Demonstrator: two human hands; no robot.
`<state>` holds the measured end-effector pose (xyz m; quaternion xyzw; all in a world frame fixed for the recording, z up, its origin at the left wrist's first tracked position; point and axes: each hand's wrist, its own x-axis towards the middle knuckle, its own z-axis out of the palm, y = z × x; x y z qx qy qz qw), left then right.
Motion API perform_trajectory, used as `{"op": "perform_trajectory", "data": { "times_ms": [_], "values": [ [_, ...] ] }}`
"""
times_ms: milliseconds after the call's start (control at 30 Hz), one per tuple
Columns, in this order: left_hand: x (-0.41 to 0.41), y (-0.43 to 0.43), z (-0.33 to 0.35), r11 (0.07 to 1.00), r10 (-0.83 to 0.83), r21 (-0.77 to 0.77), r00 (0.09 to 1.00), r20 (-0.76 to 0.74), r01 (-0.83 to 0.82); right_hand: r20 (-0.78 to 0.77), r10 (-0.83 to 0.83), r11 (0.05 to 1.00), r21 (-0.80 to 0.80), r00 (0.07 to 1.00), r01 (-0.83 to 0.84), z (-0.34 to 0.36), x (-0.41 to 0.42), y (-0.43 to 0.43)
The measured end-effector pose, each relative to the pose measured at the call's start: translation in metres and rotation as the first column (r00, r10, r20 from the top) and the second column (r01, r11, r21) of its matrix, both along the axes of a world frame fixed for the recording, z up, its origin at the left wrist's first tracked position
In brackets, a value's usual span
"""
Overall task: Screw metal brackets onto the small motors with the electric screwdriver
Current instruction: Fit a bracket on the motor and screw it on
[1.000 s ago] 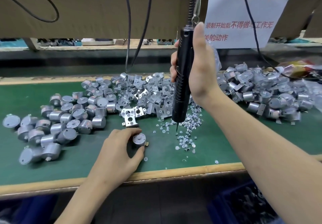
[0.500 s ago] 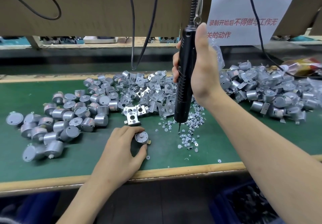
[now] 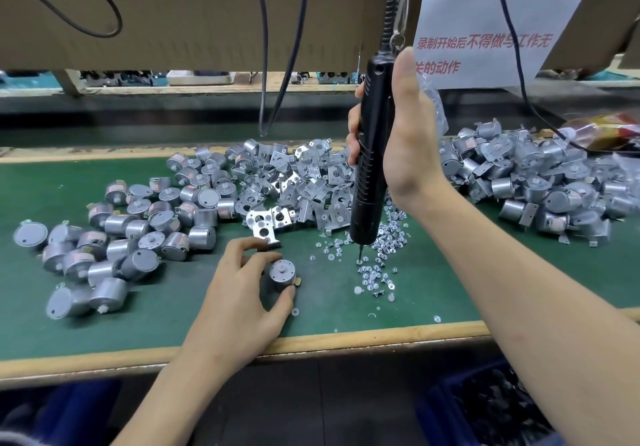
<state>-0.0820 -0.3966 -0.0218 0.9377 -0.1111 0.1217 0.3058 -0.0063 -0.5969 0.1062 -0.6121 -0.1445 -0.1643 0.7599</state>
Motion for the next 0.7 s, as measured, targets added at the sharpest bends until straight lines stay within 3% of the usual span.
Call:
{"op": "perform_trajectory", "data": {
  "times_ms": [367, 467, 600, 700],
  "values": [
    [0.002, -0.002, -0.008, 0.990, 0.093, 0.106, 0.995, 0.027, -0.096, 0.046, 0.022, 1.000, 0.018, 0.999, -0.023, 0.011, -0.006, 0.014],
    [0.001, -0.002, -0.006, 0.995, 0.075, 0.061, 0.997, 0.005, -0.075, 0.051, 0.042, 0.999, 0.027, 0.998, -0.043, 0.008, -0.009, 0.023],
    [0.011, 0.007, 0.000, 0.985, 0.092, -0.141, 0.995, -0.039, -0.097, 0.051, 0.056, 0.997, 0.046, 0.997, -0.058, 0.002, -0.009, 0.030],
    [0.026, 0.016, 0.004, 0.989, 0.134, -0.068, 0.991, -0.007, -0.134, 0.034, 0.051, 0.997, 0.060, 0.998, -0.053, -0.002, -0.009, 0.032]
  ]
}}
